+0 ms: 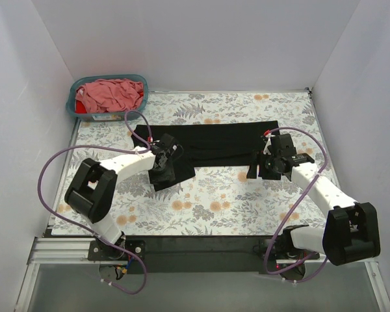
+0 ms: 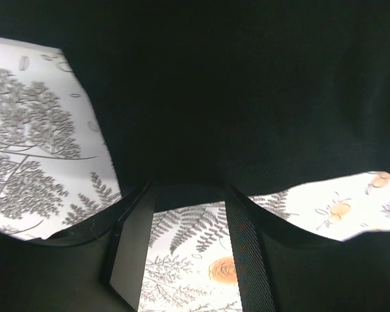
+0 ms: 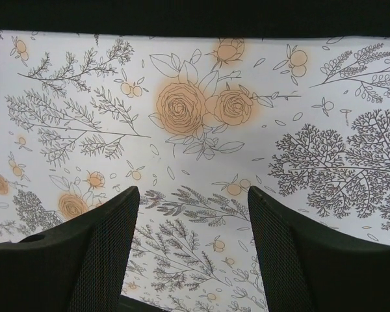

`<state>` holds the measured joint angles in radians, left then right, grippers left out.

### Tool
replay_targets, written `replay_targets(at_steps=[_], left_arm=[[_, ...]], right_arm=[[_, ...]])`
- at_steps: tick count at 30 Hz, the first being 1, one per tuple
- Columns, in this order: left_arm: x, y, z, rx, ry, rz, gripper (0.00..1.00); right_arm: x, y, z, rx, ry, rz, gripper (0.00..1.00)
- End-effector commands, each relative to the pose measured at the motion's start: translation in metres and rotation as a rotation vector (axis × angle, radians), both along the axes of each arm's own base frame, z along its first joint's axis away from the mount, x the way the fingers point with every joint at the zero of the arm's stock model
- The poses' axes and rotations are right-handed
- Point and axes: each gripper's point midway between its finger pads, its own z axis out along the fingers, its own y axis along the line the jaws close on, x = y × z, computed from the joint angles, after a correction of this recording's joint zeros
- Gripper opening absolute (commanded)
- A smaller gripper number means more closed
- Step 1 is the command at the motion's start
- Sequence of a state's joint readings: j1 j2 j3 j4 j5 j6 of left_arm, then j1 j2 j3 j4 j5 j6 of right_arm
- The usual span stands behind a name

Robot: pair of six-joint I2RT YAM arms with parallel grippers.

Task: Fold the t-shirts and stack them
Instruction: Fold the tshirt

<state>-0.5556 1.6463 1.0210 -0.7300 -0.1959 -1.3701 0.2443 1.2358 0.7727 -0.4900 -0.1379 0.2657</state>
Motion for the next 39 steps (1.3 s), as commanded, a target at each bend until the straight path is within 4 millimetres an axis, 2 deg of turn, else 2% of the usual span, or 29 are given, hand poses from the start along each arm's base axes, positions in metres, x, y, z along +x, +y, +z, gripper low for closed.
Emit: replay_targets(at_steps=[1, 6, 7, 8, 10, 11, 14, 17, 18, 21, 22, 24, 25, 26, 27, 28, 29, 31, 35, 36, 38, 39], left_arm=[[0.013, -0.006, -0.001, 0.027, -0.036, 0.003, 0.45], [0.006, -0.010, -0.013, 0.041, -0.004, -0.007, 0.43], [0.004, -0.010, -0.015, 0.045, 0.000, -0.009, 0.38], [0.001, -0.008, -0.018, 0.054, 0.010, -0.008, 0.28], [-0.001, -0.007, -0.021, 0.060, 0.015, -0.004, 0.15], [0.000, -0.006, -0.021, 0.063, 0.015, -0.001, 0.01], [0.004, -0.005, -0.015, 0.082, -0.004, 0.000, 0.00], [0.025, -0.010, 0.006, 0.092, -0.063, -0.011, 0.00], [0.042, -0.019, 0.021, 0.078, -0.105, -0.016, 0.00], [0.070, -0.021, 0.044, 0.108, -0.169, -0.029, 0.00], [0.090, -0.024, 0.058, 0.111, -0.209, -0.018, 0.00], [0.112, -0.024, 0.072, 0.123, -0.249, -0.026, 0.00], [0.133, -0.025, 0.092, 0.105, -0.299, -0.004, 0.00], [0.144, -0.022, 0.087, 0.127, -0.291, -0.007, 0.00], [0.153, -0.021, 0.090, 0.127, -0.298, -0.003, 0.00], [0.171, -0.019, 0.103, 0.112, -0.336, 0.015, 0.00], [0.180, -0.016, 0.094, 0.120, -0.326, 0.019, 0.00], [0.198, -0.011, 0.092, 0.113, -0.333, 0.026, 0.00], [0.232, -0.013, 0.086, 0.102, -0.369, 0.016, 0.00], [0.236, -0.015, 0.079, 0.102, -0.366, 0.005, 0.01], [0.247, -0.019, 0.075, 0.090, -0.391, -0.012, 0.07], [0.250, -0.021, 0.067, 0.091, -0.389, -0.019, 0.14]], right_arm=[[0.004, 0.005, 0.008, 0.027, -0.055, -0.002, 0.75], [0.002, 0.004, 0.010, 0.017, -0.072, 0.008, 0.80], [0.002, 0.003, 0.009, 0.015, -0.072, 0.008, 0.80], [0.001, 0.003, 0.008, 0.014, -0.071, 0.009, 0.80], [0.000, 0.003, 0.007, 0.013, -0.066, 0.008, 0.80], [0.000, 0.003, 0.006, 0.014, -0.061, 0.006, 0.80], [0.001, 0.005, 0.006, 0.019, -0.058, 0.011, 0.80], [0.003, 0.004, 0.009, 0.017, -0.068, 0.015, 0.80], [0.004, 0.005, 0.010, 0.018, -0.070, 0.019, 0.80], [0.004, 0.005, 0.010, 0.016, -0.070, 0.027, 0.80], [0.004, 0.006, 0.010, 0.019, -0.066, 0.033, 0.80], [0.004, 0.007, 0.011, 0.022, -0.067, 0.039, 0.80], [0.004, 0.008, 0.013, 0.024, -0.070, 0.045, 0.79], [0.005, 0.008, 0.013, 0.025, -0.070, 0.049, 0.79], [0.005, 0.008, 0.015, 0.027, -0.073, 0.053, 0.79], [0.006, 0.009, 0.016, 0.027, -0.077, 0.057, 0.79], [0.005, 0.009, 0.017, 0.026, -0.075, 0.061, 0.79], [0.006, 0.010, 0.019, 0.024, -0.080, 0.066, 0.79], [0.008, 0.011, 0.022, 0.021, -0.087, 0.082, 0.77], [0.011, 0.011, 0.024, 0.021, -0.096, 0.083, 0.76], [0.014, 0.012, 0.024, 0.018, -0.094, 0.089, 0.76], [0.017, 0.012, 0.026, 0.015, -0.102, 0.089, 0.76]])
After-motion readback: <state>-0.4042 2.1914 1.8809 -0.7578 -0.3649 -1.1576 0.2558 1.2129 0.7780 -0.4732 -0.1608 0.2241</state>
